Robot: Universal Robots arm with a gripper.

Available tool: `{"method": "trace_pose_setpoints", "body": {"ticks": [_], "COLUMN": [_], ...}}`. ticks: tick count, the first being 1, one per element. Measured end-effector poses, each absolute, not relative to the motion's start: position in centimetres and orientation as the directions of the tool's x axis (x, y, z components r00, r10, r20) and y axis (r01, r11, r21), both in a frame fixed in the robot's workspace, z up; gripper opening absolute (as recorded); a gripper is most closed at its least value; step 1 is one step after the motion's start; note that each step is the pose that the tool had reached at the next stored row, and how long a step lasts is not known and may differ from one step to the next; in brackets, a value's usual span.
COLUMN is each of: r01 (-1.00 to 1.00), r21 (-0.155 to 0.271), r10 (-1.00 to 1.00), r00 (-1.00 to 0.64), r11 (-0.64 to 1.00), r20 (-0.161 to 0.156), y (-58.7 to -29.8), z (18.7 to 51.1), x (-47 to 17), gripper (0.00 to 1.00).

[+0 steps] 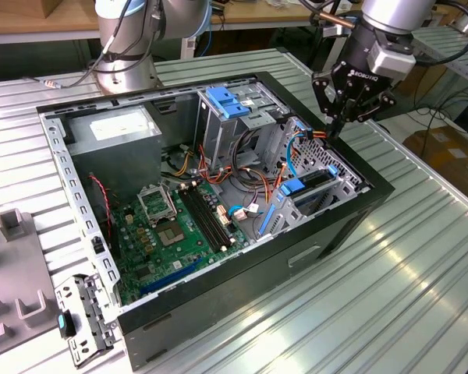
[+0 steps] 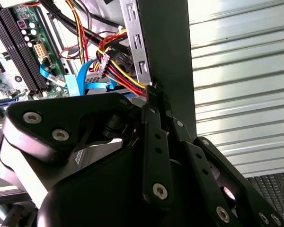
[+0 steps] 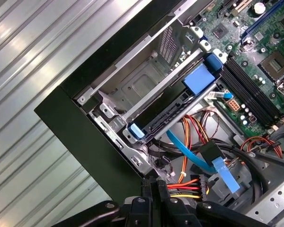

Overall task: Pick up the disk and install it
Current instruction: 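Insert the first disk wire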

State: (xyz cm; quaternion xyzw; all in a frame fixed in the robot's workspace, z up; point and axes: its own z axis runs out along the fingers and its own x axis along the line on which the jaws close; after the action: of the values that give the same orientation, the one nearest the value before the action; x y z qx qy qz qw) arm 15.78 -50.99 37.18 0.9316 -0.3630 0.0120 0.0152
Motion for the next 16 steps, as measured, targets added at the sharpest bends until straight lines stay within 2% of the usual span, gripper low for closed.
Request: {"method": "trace_pose_setpoints", "body": {"ticks": [16], "r01": [-0.806], "r21": [0.02], "r10": [-0.806], "r00": [0.592], "r11": [-0.591], "r20": [0.034], "y": [-50.98], "z": [37.13], "x": [15.41], "gripper": [0.16]}}
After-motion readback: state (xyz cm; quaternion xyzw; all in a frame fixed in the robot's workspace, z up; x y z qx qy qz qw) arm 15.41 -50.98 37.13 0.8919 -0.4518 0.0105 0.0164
